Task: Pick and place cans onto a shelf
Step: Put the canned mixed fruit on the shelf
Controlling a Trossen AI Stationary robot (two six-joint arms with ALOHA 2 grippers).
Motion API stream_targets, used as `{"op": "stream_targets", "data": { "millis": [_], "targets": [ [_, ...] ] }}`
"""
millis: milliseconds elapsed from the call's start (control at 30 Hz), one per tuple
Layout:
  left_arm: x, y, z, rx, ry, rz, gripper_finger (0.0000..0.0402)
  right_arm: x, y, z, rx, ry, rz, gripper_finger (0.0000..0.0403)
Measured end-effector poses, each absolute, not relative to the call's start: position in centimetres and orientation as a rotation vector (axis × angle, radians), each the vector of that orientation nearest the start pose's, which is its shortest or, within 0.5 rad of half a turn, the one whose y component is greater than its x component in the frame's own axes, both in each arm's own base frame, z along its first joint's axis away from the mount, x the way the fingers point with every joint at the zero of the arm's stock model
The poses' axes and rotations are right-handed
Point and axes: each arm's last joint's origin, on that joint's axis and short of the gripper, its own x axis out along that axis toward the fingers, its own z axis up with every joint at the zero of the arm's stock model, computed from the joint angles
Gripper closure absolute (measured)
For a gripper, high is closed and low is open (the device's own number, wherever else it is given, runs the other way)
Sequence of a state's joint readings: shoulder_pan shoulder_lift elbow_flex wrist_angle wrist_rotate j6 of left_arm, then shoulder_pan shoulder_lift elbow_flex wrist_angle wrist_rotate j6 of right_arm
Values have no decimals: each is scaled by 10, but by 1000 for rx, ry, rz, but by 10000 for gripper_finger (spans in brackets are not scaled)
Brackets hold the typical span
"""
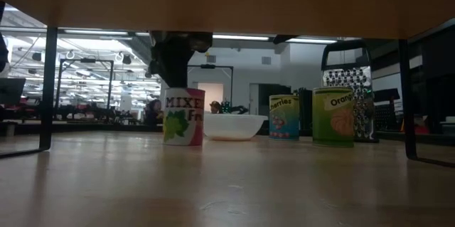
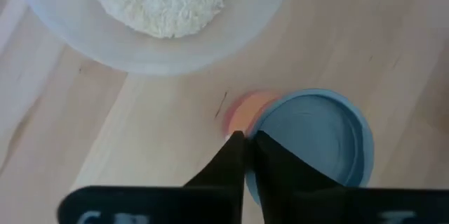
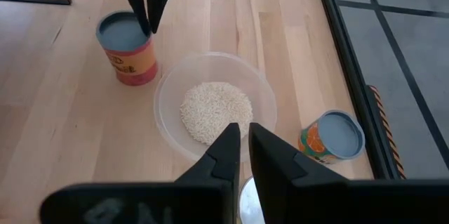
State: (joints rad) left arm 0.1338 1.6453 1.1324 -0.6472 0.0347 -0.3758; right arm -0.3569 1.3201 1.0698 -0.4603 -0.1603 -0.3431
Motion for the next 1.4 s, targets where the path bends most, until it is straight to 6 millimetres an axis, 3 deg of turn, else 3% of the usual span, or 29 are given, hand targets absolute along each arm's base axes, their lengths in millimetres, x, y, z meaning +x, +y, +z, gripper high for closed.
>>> {"op": "stream_targets", "data": {
  "millis": [433,1033,1400],
  "targets": [
    [321,51,214,-352,1092,286,395,264,-93,294,-145,710,-68,365],
    [342,82,282,-107,887,198,394,264,-94,294,-156,705,-66,365],
    [344,85,293,-75,849,138,393,265,-94,296,-208,687,-52,365]
  ]
}}
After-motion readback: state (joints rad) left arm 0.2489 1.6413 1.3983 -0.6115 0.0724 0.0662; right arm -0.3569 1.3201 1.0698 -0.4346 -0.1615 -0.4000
